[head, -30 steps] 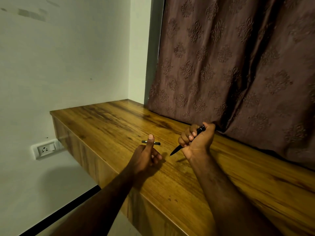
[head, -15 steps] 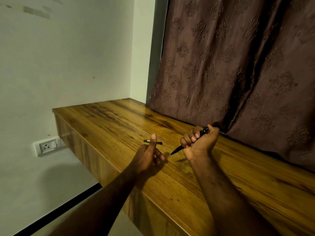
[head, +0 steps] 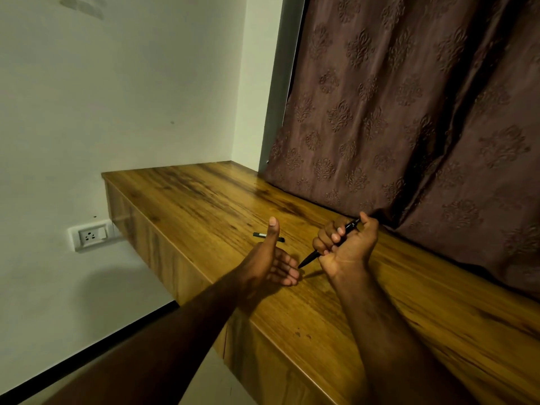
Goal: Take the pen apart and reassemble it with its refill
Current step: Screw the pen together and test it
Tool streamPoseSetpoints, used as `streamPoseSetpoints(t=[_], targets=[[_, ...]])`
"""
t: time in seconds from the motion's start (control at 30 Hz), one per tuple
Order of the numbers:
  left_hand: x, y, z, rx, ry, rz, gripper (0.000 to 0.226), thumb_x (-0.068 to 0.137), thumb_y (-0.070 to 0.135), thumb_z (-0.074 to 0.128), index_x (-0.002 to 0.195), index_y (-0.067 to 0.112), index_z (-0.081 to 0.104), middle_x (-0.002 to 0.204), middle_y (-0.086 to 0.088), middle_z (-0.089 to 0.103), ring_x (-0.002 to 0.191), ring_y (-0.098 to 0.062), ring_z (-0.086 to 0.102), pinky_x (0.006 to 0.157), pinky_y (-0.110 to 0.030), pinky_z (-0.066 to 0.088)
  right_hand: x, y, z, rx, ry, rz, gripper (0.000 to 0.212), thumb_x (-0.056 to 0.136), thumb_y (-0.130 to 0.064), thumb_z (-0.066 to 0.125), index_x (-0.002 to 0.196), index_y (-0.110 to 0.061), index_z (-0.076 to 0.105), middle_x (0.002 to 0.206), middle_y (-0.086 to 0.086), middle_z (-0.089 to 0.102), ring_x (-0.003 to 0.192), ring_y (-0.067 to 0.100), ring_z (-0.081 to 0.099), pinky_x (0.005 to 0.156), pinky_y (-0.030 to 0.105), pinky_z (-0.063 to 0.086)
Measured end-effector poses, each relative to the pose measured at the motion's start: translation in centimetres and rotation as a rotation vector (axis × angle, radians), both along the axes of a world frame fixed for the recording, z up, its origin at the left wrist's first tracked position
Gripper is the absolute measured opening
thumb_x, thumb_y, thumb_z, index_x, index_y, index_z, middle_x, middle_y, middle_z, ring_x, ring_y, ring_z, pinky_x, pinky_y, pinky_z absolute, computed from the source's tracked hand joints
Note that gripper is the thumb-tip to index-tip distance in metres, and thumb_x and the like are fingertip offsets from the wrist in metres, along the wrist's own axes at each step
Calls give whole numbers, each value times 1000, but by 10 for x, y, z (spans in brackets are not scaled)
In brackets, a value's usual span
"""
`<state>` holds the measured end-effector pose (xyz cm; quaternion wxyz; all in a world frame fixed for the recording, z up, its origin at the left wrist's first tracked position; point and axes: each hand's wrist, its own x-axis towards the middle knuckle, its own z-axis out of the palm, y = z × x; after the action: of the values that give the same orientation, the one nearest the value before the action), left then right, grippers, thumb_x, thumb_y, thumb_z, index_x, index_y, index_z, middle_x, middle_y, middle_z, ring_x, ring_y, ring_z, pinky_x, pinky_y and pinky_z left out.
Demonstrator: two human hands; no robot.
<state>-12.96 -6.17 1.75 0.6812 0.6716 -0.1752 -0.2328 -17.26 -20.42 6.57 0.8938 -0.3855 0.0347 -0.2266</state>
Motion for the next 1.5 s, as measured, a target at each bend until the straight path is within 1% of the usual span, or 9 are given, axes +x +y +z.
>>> streamPoseSetpoints(t=[0.13,0.3,0.43,0.57,0.7,0.87,1.17,1.37,1.5], targets=[[2,-1,-3,-30,-11,25,104,65,86,18,80,-4,69,75,-21,70,69,-31,69,68,-36,58,0,-3,-1,-10,4,-4,52,85,-51,29,46,-17,35,38,-3,27,33,13,17,45,21,10],[-1,1,-4,-39,-39,31,106,67,84,21,87,-10,67,77,-23,69,67,-31,67,65,-35,58,1,-4,-4,-17,16,-2,53,86,-53,30,48,-16,35,39,-2,29,33,13,18,43,20,12],[1,3,-3,-48,-15,10,105,64,85,20,84,-5,67,76,-21,69,68,-30,68,68,-36,58,2,0,-5,-35,13,-6,54,87,-52,29,48,-16,36,39,-2,30,33,13,18,43,20,12],[3,3,-4,-57,2,-6,106,62,86,18,84,-5,67,75,-21,69,68,-30,68,70,-36,57,3,1,-6,-44,16,-19,52,86,-51,30,49,-15,36,40,-1,30,33,13,18,42,19,13],[5,4,-6,-59,-9,-11,106,60,88,20,83,-3,69,75,-20,70,70,-31,68,72,-38,57,4,2,-7,-47,13,-29,54,87,-52,28,49,-15,36,39,-1,30,34,14,18,45,21,11],[4,2,-7,-52,-33,7,107,62,88,22,83,-6,68,75,-23,69,67,-32,67,67,-36,58,5,5,-4,-44,13,-70,51,85,-47,28,45,-16,32,37,-1,25,33,15,14,44,20,11],[4,0,-8,-57,-34,23,101,62,88,24,75,-2,69,72,-22,69,64,-31,67,64,-37,57,5,9,-3,-61,-8,-71,51,85,-45,28,44,-16,32,36,-1,25,33,14,13,46,22,9],[1,-1,-5,-50,-34,32,102,65,85,23,79,-6,67,71,-22,68,60,-30,66,61,-35,57,4,8,-4,-66,-3,-61,56,87,-52,27,44,-16,34,38,-1,26,33,14,15,45,21,9],[-1,0,-4,-39,-43,43,102,68,83,22,81,-8,67,70,-22,67,58,-29,65,58,-32,57,3,10,-2,-66,-6,-81,52,87,-45,27,44,-15,32,36,0,25,32,14,14,43,17,13]])
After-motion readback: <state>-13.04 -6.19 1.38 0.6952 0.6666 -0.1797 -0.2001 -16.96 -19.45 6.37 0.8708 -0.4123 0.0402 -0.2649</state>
